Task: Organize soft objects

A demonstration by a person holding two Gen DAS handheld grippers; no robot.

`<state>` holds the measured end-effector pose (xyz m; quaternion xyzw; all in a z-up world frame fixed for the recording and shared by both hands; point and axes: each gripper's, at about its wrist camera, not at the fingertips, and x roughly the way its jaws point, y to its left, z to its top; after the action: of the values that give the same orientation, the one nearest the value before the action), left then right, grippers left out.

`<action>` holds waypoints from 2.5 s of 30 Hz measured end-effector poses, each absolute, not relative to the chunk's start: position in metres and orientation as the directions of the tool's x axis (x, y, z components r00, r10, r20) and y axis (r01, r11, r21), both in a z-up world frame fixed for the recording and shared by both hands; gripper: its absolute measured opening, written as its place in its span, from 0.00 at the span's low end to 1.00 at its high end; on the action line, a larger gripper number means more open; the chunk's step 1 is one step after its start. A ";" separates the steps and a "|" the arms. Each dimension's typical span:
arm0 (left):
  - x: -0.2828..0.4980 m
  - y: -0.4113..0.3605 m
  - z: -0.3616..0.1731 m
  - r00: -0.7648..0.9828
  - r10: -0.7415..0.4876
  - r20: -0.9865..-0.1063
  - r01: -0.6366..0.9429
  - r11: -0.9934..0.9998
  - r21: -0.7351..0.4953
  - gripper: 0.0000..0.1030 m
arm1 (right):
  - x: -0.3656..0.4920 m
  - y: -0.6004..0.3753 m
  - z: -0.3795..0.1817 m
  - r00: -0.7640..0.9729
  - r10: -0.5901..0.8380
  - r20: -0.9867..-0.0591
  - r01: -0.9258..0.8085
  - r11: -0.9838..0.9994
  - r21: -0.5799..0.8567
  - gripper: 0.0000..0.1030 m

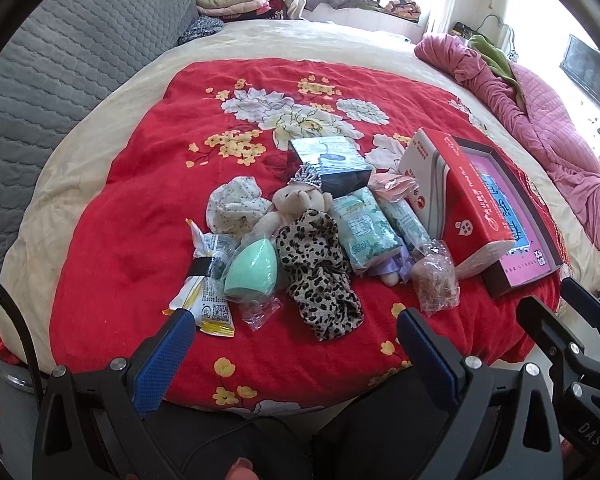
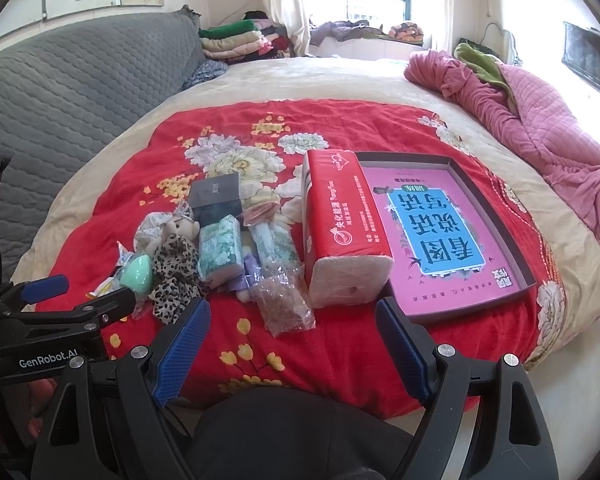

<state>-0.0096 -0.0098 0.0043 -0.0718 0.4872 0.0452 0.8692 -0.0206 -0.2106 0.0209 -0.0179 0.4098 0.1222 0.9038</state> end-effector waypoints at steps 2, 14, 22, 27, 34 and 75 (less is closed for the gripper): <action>-0.009 -0.007 0.001 0.516 0.010 -0.857 -0.156 0.984 -0.083 0.99 | -0.018 -0.209 0.017 0.629 0.203 -0.750 -0.237 0.970 0.064 0.83; -0.005 0.039 -0.021 0.489 0.011 -0.872 -0.235 0.965 -0.120 0.99 | 0.004 -0.196 -0.018 0.551 0.186 -0.813 -0.253 0.966 0.050 0.83; -0.001 0.084 -0.045 0.442 -0.010 -0.897 -0.313 0.935 -0.165 0.99 | 0.029 -0.175 -0.047 0.483 0.125 -0.867 -0.267 0.964 -0.010 0.83; 0.003 0.101 -0.059 0.419 -0.037 -0.907 -0.332 0.924 -0.191 0.99 | 0.044 -0.173 -0.062 0.445 0.081 -0.892 -0.229 0.973 -0.026 0.83; 0.011 0.118 -0.076 0.390 -0.046 -0.920 -0.376 0.904 -0.204 0.99 | 0.063 -0.175 -0.076 0.397 0.090 -0.913 -0.178 0.984 0.019 0.70; 0.044 0.112 -0.085 0.305 -0.079 -0.949 -0.255 0.953 -0.162 0.44 | 0.050 -0.193 -0.020 0.442 0.297 -0.846 -0.172 0.954 0.245 0.52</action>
<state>0.0444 0.1119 -0.0846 -0.1423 0.5868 0.0552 0.7952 0.0503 -0.1926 -0.0201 0.0614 0.5099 0.1387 0.8468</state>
